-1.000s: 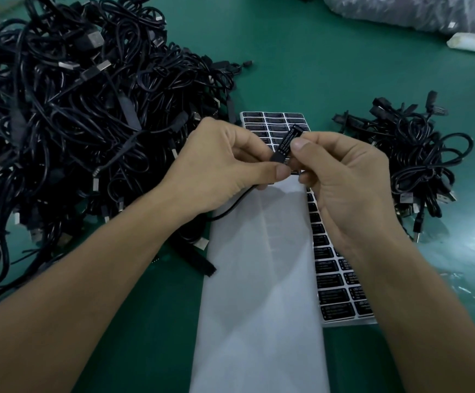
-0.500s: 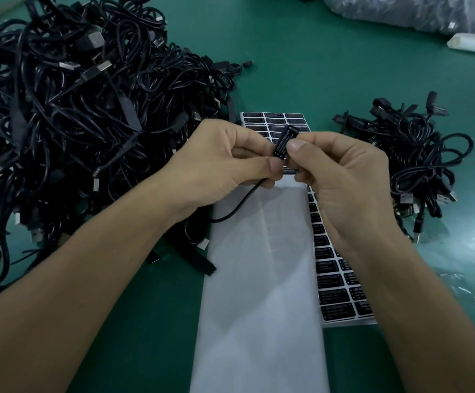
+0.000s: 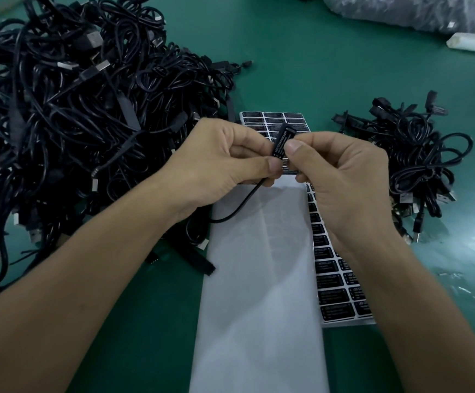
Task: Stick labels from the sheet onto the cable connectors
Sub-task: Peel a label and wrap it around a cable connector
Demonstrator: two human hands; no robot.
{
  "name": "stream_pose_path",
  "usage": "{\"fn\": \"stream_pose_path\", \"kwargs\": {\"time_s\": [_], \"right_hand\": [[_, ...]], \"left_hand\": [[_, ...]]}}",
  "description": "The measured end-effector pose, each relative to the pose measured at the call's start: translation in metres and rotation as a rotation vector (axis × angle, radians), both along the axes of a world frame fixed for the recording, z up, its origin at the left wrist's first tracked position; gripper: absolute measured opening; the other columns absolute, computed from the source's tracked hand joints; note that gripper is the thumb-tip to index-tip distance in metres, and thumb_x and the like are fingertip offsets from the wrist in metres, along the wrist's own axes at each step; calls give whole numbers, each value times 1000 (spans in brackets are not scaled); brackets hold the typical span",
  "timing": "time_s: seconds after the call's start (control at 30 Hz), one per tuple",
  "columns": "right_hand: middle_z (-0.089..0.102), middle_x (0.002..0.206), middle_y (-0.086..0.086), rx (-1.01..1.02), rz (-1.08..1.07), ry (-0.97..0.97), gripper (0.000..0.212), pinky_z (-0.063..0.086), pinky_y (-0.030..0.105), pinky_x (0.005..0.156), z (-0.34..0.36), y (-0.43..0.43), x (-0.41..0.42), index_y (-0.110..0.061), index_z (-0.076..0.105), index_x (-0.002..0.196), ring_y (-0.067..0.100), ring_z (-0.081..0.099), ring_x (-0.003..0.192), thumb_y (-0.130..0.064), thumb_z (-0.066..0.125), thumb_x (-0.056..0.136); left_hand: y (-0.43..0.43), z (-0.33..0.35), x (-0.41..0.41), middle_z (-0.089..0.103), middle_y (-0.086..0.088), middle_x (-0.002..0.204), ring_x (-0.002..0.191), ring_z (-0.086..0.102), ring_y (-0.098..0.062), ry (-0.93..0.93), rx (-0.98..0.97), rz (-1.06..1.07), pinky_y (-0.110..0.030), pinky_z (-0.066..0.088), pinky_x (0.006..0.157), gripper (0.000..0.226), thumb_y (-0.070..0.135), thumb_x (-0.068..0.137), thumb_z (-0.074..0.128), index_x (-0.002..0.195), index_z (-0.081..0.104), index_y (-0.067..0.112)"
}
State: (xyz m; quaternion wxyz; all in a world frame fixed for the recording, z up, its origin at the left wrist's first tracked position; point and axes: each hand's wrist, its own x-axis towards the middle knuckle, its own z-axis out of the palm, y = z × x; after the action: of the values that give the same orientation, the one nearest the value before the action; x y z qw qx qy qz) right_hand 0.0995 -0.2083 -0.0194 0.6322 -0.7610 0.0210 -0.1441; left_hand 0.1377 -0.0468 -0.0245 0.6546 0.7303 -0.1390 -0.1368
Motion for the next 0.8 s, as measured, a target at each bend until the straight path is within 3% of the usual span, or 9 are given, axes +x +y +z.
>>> {"fn": "stream_pose_path", "kwargs": {"time_s": [0.8], "right_hand": [[69, 63, -16, -144, -11, -81, 19, 49, 15, 62, -3, -1, 0, -27, 72, 77, -3, 60, 59, -12, 73, 89]], "left_hand": [[-1, 1, -3, 77, -17, 83, 75, 74, -20, -6, 13, 41, -24, 61, 77, 15, 4, 81, 79, 94, 74, -3]]}}
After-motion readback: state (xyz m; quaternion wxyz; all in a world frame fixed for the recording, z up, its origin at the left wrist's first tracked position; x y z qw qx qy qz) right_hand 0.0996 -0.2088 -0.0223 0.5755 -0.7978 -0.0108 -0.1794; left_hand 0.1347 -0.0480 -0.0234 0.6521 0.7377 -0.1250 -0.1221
